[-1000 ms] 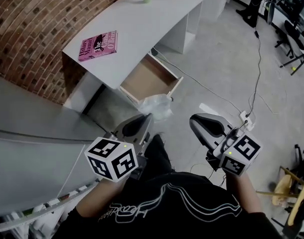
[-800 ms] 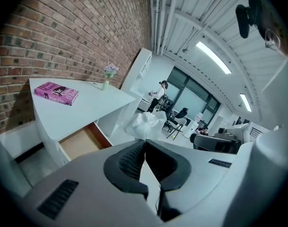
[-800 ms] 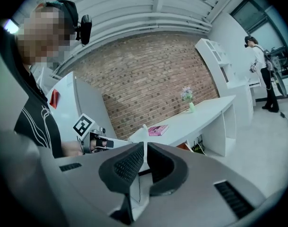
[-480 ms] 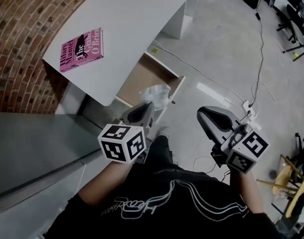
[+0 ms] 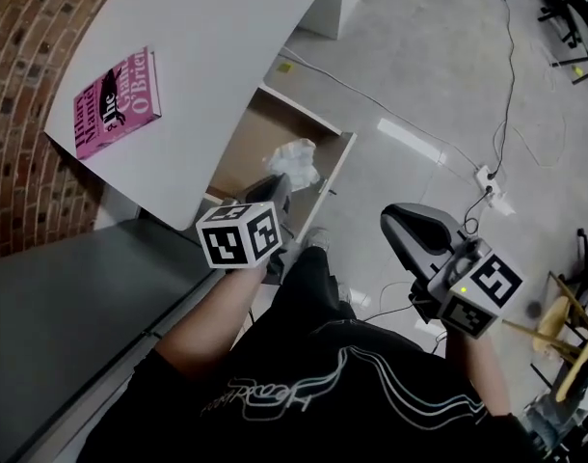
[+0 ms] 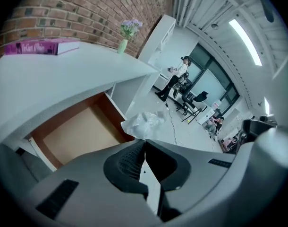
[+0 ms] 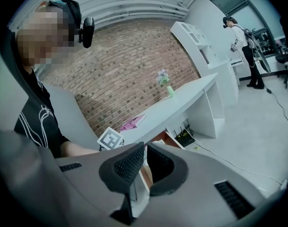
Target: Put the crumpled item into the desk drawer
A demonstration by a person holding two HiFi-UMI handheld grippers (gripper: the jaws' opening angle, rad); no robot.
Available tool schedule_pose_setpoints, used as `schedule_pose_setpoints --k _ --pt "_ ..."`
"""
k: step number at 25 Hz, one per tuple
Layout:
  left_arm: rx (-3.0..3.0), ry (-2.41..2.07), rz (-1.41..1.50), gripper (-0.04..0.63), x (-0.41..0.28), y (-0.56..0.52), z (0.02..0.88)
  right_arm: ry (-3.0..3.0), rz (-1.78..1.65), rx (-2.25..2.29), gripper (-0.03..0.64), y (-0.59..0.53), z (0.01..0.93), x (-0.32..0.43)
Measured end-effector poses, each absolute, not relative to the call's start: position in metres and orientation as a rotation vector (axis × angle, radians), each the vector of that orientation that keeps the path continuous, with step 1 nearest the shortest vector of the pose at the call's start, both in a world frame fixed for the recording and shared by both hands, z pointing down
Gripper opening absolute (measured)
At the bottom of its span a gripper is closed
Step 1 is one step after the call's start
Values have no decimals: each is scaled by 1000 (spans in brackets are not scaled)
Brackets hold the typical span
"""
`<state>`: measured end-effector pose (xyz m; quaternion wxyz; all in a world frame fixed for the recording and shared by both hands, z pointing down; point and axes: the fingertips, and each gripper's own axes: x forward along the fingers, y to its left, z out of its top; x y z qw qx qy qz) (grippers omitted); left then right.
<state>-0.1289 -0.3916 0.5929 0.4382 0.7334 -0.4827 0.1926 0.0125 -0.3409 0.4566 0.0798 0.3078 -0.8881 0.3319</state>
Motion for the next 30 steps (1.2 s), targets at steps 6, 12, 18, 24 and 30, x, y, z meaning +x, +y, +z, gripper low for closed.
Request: schedule_pose_setpoints --k 6,12,18,24,30 --pt "1728 -1226 556 23 -141 -422 665 -2633 1041 921 50 -358 493 19" --pt "1631 -1225 589 23 -145 -440 728 -2597 1091 916 51 -367 526 24" --pt "1547 -1231 636 23 -154 -455 788 -2584 1143 915 50 -371 556 19" --pt "1446 -1247 657 23 -164 -457 833 -2565 1158 896 51 -374 578 22" --pt "1436 -1249 636 25 -166 -459 848 -2482 1289 972 50 -378 589 25"
